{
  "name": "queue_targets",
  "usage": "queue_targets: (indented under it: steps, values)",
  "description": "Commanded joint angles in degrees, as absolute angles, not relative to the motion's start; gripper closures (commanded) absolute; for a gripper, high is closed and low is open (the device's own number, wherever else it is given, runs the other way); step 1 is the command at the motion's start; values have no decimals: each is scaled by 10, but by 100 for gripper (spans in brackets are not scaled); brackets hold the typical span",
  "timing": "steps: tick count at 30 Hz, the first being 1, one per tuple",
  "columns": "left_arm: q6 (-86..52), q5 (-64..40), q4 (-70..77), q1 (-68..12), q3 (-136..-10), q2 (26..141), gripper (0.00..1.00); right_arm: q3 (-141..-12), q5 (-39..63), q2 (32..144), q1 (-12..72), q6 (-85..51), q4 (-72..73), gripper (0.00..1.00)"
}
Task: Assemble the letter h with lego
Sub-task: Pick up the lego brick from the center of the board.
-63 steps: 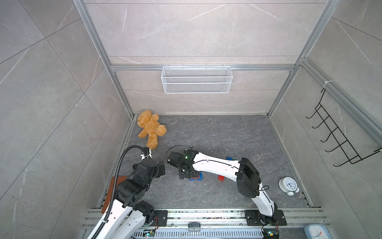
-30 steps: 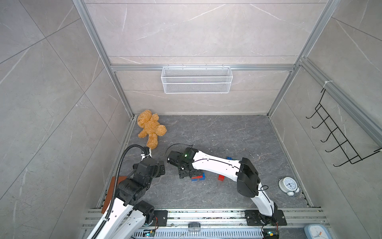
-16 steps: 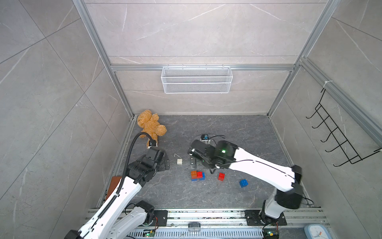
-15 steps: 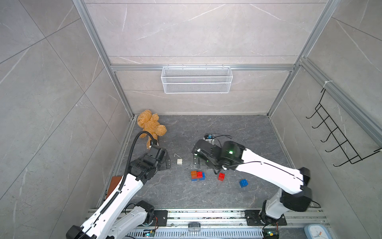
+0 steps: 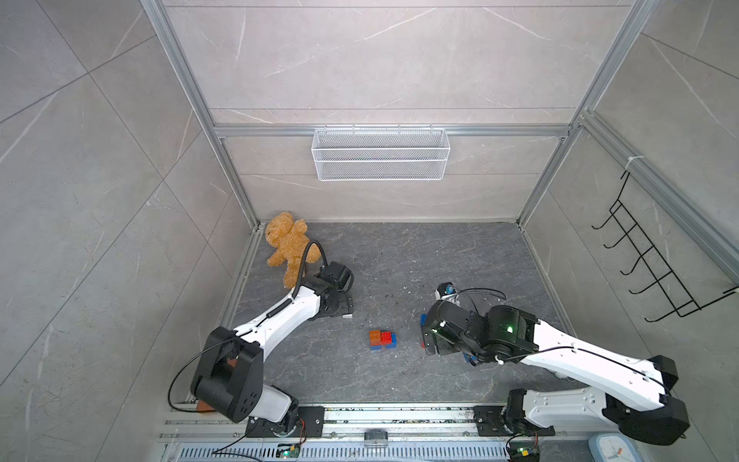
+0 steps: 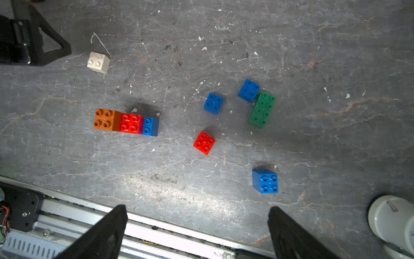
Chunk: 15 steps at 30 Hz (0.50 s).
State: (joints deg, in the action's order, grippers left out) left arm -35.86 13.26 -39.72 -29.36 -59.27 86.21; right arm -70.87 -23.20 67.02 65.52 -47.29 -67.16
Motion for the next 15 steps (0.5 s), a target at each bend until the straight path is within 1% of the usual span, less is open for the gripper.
queue_targets:
  steps: [1,5,7,10,15]
  values:
    - [-373,136,-361,-303,-629,905,8,-686,-244,627,655,-453,-682,0]
    - [-363,144,-346,-304,-650,956,10,-672,-249,600,655,-441,-696,0]
    - [-362,136,-338,-304,-654,972,13,-667,-251,593,655,-433,-702,0]
    - [-370,130,-325,-304,-652,983,18,-657,-260,582,655,-427,-708,0]
    - [-370,124,-309,-304,-635,987,19,-640,-265,572,655,-411,-704,0]
